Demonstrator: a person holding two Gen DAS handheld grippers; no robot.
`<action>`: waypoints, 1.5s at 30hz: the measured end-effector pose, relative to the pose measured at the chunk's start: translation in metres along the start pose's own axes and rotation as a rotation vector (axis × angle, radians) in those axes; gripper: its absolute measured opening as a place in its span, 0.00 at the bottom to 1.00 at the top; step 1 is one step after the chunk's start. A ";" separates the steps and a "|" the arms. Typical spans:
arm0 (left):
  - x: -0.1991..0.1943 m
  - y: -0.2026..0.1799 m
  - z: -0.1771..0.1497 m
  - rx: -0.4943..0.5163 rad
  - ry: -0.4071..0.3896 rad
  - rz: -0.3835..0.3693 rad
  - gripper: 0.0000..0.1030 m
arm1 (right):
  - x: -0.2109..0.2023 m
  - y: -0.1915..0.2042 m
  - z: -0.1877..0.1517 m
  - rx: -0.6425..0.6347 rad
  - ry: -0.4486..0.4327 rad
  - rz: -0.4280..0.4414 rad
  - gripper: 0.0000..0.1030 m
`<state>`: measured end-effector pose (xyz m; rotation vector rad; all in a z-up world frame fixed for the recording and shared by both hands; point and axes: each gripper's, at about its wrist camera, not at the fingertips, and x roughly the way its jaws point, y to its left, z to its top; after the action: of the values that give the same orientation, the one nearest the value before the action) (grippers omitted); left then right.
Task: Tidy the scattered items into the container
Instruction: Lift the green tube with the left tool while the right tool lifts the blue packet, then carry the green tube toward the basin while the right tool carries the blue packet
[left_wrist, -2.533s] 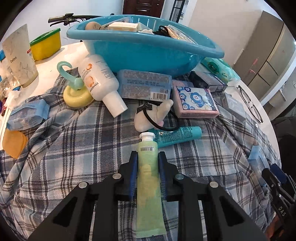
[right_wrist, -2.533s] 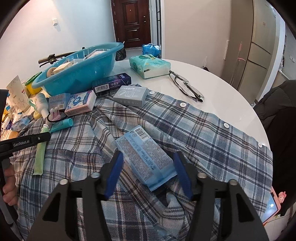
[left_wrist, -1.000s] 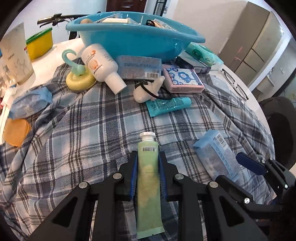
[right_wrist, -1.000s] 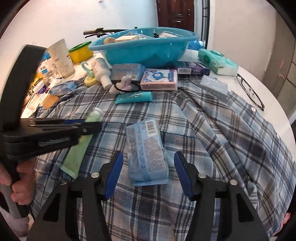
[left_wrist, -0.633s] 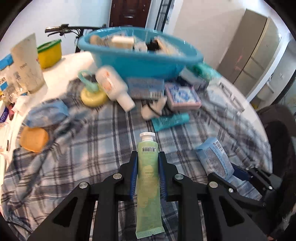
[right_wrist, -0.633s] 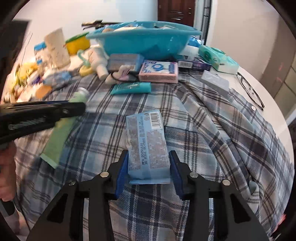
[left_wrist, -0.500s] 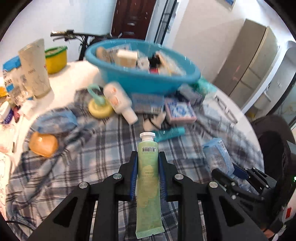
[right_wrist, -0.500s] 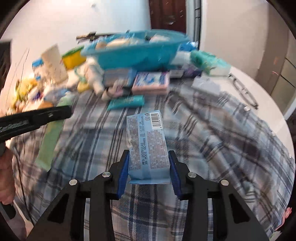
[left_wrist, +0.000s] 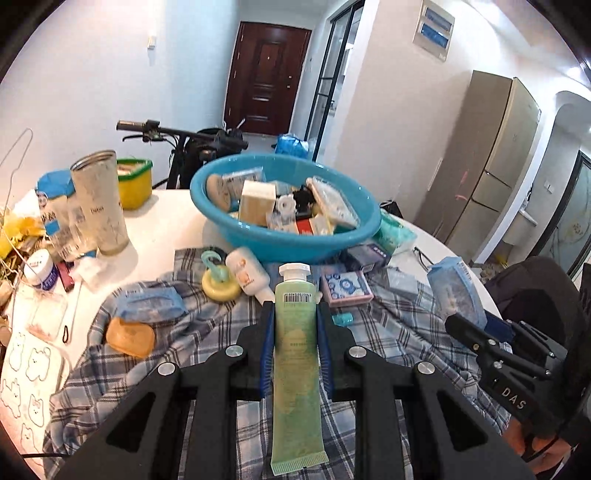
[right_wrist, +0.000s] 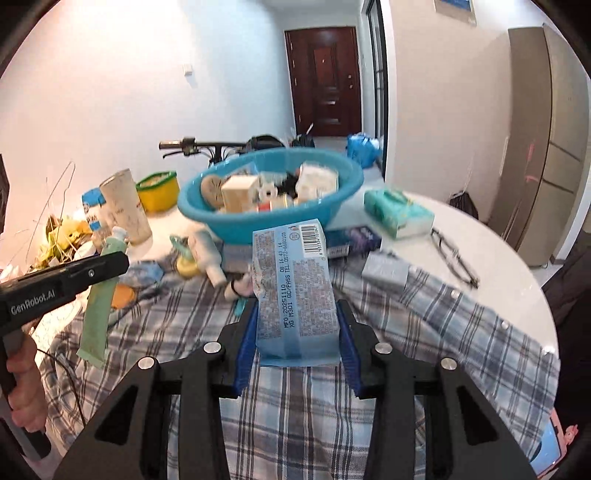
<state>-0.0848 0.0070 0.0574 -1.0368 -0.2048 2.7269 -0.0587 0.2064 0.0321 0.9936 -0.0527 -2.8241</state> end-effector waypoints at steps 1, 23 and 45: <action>-0.002 0.000 0.001 0.002 -0.006 -0.003 0.22 | -0.003 0.001 0.002 0.000 -0.010 0.001 0.38; -0.059 -0.020 0.046 0.096 -0.218 0.054 0.22 | -0.064 0.029 0.071 -0.076 -0.281 -0.017 0.38; -0.106 -0.049 0.118 0.186 -0.477 0.044 0.22 | -0.109 0.037 0.149 -0.095 -0.564 -0.027 0.39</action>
<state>-0.0792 0.0215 0.2230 -0.3360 0.0005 2.9204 -0.0637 0.1833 0.2192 0.1588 0.0329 -2.9998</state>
